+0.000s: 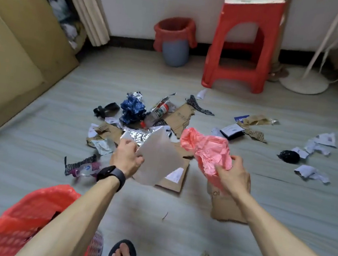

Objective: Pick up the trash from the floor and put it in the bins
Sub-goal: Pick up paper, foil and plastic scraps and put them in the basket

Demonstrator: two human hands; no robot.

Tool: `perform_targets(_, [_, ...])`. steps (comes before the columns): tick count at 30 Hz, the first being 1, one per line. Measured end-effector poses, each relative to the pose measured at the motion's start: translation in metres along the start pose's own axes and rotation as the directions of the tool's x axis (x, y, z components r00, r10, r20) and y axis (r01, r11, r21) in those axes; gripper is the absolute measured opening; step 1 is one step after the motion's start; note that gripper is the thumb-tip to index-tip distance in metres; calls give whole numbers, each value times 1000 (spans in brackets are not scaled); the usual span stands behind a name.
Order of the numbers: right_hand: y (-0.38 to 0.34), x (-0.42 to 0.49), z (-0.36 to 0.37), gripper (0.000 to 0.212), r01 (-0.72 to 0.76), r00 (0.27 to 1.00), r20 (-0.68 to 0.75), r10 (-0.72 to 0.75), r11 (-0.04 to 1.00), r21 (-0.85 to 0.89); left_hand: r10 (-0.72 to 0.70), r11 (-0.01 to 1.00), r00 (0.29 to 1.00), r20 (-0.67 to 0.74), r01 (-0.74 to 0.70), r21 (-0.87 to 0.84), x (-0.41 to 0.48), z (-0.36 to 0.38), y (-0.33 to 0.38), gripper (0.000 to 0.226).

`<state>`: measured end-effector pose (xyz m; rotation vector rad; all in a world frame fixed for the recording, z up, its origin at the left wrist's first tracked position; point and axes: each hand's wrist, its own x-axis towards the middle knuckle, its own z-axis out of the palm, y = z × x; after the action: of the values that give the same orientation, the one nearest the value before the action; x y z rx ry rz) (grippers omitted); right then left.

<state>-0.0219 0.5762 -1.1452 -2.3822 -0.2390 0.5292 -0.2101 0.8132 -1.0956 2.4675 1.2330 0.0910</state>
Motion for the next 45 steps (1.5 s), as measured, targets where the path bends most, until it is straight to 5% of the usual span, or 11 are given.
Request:
perform_targets(5, [-47,-42,-40,58,151,988,-16,-151,988,-14,-48,960,971,-234,-20,-281,-36,-73,13,25])
perform_targets(13, [-119,-69,-106,46,277,960,57,-273,911,-304,-280,664,936,-216,27,-747,-65,-143,12,34])
perform_targets(20, [-137,-101,-120,26,480,872,163,-462,738,-475,-78,858,952,-295,-87,-506,-90,-150,19,8])
perform_targets(23, [-133,-110,-117,36,588,809,318,-495,666,-459,-7,849,963,-269,-136,-511,-94,-149,27,9])
perform_targets(26, [-135,-115,-115,39,631,774,290,-563,649,-424,60,856,967,-249,-178,-485,-97,-146,38,11])
perform_targets(29, [-137,-118,-113,31,667,745,282,-605,692,-275,162,870,956,-243,-255,-422,-97,-142,46,14])
perform_targets(32, [-137,-123,-113,51,670,705,326,-630,743,-14,221,877,943,-247,-304,-373,-98,-139,56,14])
perform_targets(36, [-141,-132,-110,64,723,648,237,-724,682,110,337,722,932,-133,-346,-599,-107,-136,79,18])
perform_targets(41, [-148,-135,-109,17,749,661,22,-750,662,37,411,530,906,97,-151,-834,-116,-135,96,28])
perform_targets(43, [-147,-133,-109,12,723,687,6,-726,685,88,443,599,887,127,-188,-778,-116,-137,94,36])
perform_targets(45, [-144,-133,-110,17,704,697,35,-716,693,154,404,792,914,36,-330,-513,-114,-135,88,43])
